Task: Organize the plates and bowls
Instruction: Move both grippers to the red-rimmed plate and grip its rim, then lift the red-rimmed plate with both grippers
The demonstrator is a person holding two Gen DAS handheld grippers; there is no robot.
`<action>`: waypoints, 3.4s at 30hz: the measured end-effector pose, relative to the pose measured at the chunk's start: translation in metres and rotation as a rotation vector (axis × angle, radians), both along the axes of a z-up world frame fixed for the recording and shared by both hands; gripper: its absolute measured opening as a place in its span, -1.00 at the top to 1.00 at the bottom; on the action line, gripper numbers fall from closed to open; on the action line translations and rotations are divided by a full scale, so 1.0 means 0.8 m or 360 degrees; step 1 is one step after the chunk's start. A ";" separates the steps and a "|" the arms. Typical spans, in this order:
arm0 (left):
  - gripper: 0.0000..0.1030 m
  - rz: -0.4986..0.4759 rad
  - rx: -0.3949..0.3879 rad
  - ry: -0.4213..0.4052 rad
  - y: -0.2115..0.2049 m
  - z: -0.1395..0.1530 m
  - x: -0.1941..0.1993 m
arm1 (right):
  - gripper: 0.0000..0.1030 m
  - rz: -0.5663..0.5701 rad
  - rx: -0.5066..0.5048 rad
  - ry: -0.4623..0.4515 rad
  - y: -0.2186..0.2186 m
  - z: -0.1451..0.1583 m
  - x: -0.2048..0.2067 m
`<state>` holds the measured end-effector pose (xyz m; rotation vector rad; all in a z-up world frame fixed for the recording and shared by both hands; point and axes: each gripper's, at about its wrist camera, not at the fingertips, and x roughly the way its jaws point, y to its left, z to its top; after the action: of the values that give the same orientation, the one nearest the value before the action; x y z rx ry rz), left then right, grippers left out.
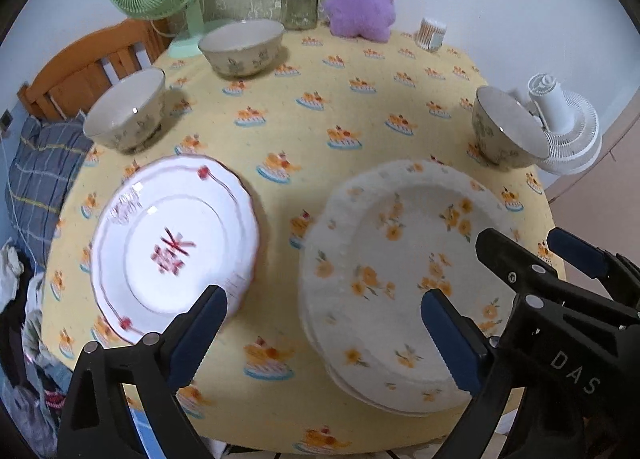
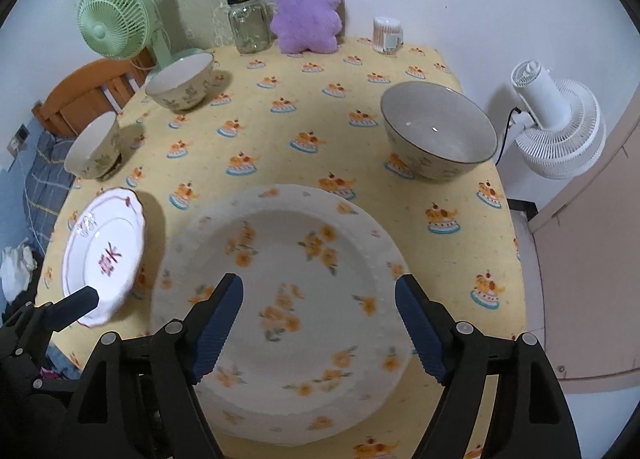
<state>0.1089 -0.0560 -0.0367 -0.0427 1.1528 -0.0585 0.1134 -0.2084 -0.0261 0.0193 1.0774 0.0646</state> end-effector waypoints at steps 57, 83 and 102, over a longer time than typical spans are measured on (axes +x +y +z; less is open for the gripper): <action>-0.49 -0.0136 0.0022 0.0090 0.231 -0.087 0.080 | -0.57 -0.0191 0.0078 0.0163 0.255 -0.090 0.073; -0.41 -0.0251 -0.0002 0.0101 0.224 -0.056 0.050 | -0.36 -0.0209 -0.0011 0.0251 0.261 -0.075 0.049; -0.41 -0.0332 -0.0001 -0.0070 0.186 0.008 0.023 | -0.36 -0.0304 -0.0008 0.0063 0.229 -0.002 0.005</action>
<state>0.1274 0.0932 -0.0305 0.0784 1.1102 -0.2438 0.1175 -0.0253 -0.0277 0.1193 1.1110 -0.1108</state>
